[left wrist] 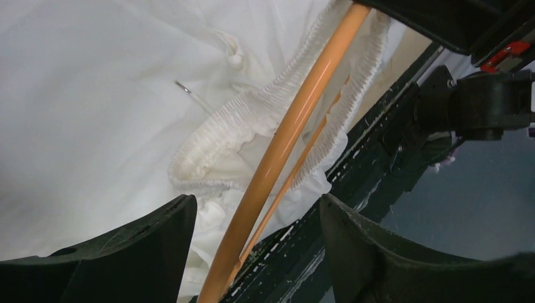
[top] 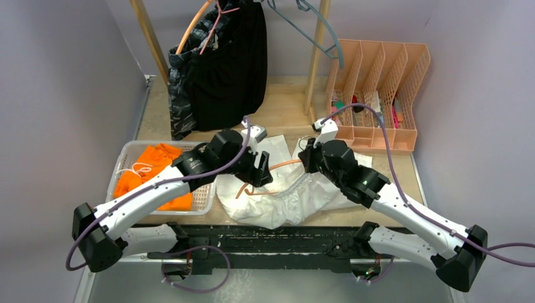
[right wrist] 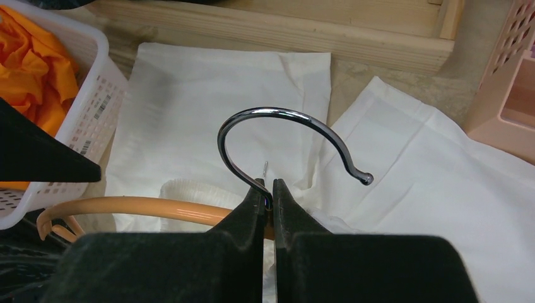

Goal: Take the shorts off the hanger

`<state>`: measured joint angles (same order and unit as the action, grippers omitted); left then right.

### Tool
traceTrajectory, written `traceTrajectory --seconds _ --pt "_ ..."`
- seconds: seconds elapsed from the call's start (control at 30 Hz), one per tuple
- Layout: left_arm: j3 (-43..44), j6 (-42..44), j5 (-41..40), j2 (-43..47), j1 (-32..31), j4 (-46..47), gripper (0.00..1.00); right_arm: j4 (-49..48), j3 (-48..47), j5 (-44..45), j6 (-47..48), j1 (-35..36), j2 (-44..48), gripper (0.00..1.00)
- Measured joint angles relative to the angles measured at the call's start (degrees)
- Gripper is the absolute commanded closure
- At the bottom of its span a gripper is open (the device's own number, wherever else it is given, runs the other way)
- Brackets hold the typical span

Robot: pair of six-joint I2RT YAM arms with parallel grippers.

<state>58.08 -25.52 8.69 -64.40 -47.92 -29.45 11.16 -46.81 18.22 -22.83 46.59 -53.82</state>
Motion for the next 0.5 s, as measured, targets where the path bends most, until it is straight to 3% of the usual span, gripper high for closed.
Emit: traceTrajectory --seconds 0.27,0.5 --pt "0.00 2.16 8.24 -4.57 0.00 -5.79 0.35 -0.35 0.00 0.39 0.90 0.00 0.04 1.00" --pt "-1.97 0.63 11.78 -0.70 0.00 -5.31 0.54 -2.05 0.59 0.22 0.81 0.00 1.99 1.00"
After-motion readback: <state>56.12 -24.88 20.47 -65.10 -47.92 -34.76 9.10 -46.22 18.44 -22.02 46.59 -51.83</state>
